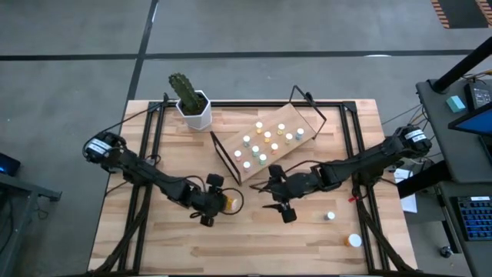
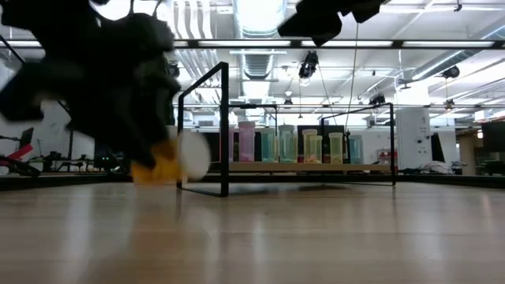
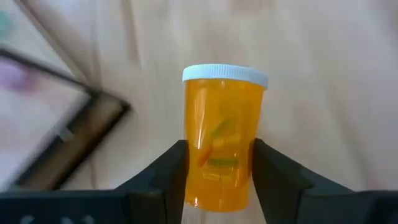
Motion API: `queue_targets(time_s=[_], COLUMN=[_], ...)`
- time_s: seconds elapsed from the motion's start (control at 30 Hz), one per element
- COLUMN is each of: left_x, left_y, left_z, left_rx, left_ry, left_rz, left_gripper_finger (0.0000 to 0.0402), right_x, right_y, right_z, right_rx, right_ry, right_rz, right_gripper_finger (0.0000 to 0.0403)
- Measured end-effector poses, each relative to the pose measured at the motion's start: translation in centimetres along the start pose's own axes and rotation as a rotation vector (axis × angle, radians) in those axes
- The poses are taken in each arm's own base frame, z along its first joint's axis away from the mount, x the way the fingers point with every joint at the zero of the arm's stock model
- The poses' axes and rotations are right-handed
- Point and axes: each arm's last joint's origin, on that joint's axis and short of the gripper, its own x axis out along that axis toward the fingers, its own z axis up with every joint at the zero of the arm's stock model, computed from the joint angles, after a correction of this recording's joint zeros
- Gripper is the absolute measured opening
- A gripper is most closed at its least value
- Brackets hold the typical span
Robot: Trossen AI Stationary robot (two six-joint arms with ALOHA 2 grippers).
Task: Pick and place medicine bottles onto shelf by color
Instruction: Put the orange pill bottle on the shelf
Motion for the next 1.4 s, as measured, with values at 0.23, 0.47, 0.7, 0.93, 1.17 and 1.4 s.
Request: queue_targets(time_s=[0.23, 0.47, 0.7, 0.93, 1.17, 1.4], left_x=[-3.8, -6.4, -7.0, -8.0, -8.4, -8.6], left_y=[-0.6, -0.5, -1.8, -3.0, -3.0, -2.9], left_z=[2.8, 4.7, 5.1, 5.5, 5.6, 5.9], left_rx=[-0.098, -0.218, -0.159, -0.134, -0.163, -0.188], left_ry=[-0.320, -0.559, -0.639, -0.733, -0.760, -0.773], left_rz=[0.113, 0.138, 0.121, 0.128, 0.151, 0.175], left_gripper_finger=[0.0130, 0.0129, 0.0129, 0.0128, 0.0128, 0.0128], right_x=[1.3, 2.2, 1.3, 0.2, 0.5, 0.9], right_y=[1.0, 1.6, 1.7, 2.6, 3.7, 3.5], right_z=[-2.1, -0.3, 3.9, 7.0, 7.2, 6.9], right_rx=[-0.098, -0.128, -0.090, -0.119, -0.137, -0.117], right_ry=[-0.246, -0.390, -0.418, -0.331, -0.325, -0.303], right_rz=[-0.197, -0.207, -0.138, -0.056, -0.043, -0.138], right_gripper_finger=[0.0230, 0.0231, 0.0248, 0.0254, 0.0254, 0.0254])
